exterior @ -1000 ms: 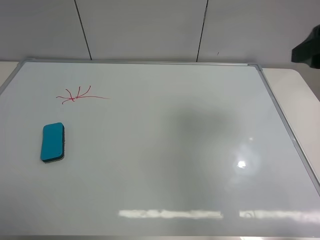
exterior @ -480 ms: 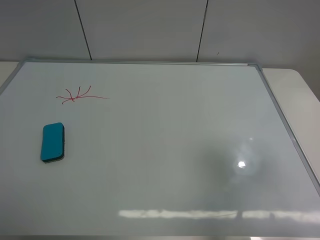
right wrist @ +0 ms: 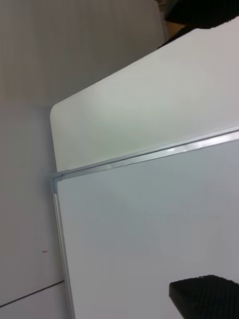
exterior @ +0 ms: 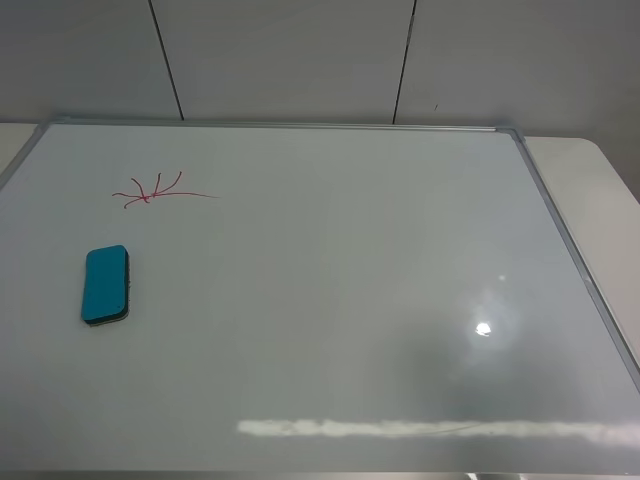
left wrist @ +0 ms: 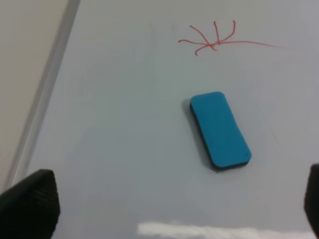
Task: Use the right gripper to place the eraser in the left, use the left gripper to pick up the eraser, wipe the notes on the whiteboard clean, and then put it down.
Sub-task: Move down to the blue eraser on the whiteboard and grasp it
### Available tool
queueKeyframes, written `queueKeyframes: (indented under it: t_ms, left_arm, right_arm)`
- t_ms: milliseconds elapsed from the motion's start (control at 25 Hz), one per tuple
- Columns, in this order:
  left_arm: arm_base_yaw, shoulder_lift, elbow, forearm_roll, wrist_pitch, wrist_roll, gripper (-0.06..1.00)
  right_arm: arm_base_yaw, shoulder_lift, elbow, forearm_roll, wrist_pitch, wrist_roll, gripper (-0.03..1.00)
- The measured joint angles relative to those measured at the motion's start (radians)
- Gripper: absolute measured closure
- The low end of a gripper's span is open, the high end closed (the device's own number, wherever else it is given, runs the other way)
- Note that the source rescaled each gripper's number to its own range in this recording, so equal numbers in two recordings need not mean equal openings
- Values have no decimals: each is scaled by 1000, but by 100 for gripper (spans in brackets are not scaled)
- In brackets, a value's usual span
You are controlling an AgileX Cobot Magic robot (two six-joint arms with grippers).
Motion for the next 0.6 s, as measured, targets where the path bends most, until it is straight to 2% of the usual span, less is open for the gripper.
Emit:
queueKeyframes:
  t_ms: [280,440,600]
  left_arm:
    - [0,0,0,0,0,0,-6]
    - [0,0,0,0,0,0,-6]
    - [0,0,0,0,0,0,-6]
  right_arm:
    - [0,-5,15,34,9,-25,-3]
    - [0,-5,22,56,110,-32,-3]
    - [0,-5,37,62,116,-33,-3]
